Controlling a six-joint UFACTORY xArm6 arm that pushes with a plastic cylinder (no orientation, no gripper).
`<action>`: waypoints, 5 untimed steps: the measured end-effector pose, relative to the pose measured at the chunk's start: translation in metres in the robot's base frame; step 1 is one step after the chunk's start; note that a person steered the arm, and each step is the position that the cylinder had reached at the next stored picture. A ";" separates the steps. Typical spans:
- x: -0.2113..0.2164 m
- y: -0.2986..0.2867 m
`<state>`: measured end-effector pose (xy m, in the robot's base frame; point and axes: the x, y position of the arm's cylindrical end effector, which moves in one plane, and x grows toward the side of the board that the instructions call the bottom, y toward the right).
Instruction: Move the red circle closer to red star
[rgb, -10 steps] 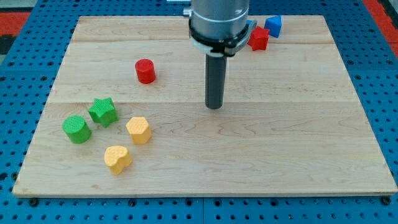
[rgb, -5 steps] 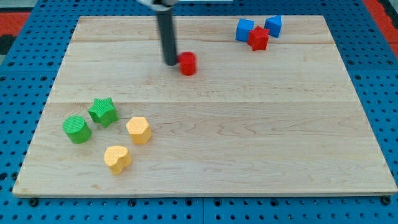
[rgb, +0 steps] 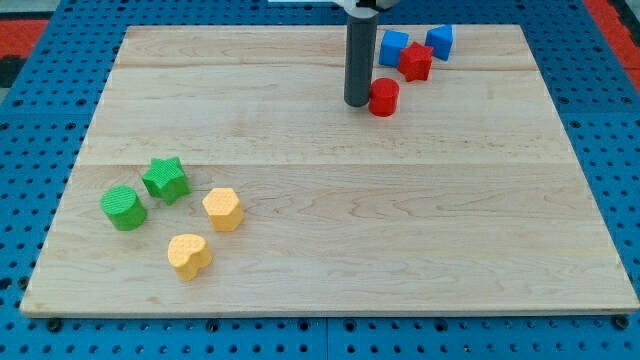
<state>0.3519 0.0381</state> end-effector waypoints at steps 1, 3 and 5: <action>0.026 0.011; -0.014 0.058; -0.004 0.062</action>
